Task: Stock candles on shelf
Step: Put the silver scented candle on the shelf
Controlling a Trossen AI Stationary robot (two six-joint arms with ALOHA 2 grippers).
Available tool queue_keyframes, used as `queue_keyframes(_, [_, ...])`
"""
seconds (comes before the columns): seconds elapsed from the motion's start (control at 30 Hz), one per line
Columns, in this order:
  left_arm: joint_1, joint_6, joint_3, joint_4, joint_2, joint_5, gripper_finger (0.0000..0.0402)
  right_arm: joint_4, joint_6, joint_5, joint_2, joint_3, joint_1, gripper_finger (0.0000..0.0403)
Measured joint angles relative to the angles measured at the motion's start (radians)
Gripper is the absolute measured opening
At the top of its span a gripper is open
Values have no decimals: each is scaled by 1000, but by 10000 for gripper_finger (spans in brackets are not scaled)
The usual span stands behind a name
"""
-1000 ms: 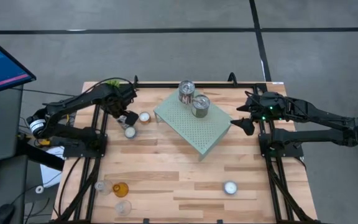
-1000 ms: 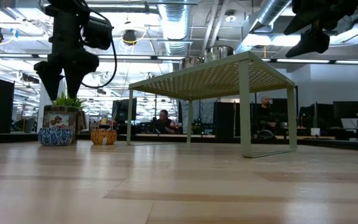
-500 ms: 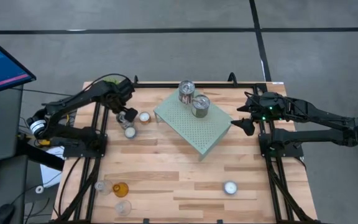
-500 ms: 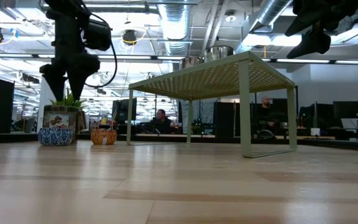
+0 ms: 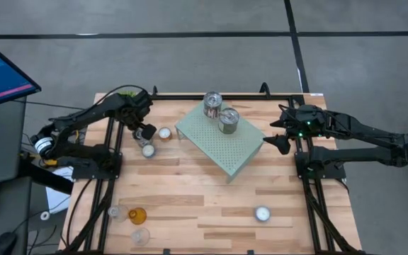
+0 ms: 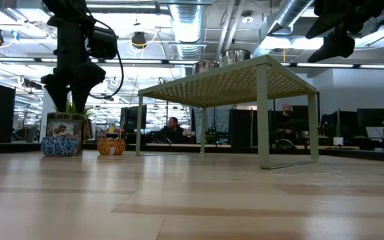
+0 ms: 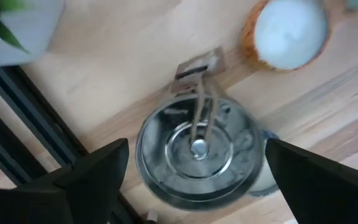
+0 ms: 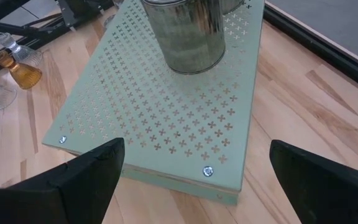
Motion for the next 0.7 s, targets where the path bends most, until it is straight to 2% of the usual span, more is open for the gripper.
queue_keyframes(0.17, [0,-6,-50,35,0,33,379,0,0,0,0,0,0,390])
queue_keyframes(0.57, [-3,48,-55,52,10,35,379,0,0,0,0,0,0,390])
queue_keyframes(0.7, [-3,81,-64,52,37,69,379,0,0,0,0,0,0,390])
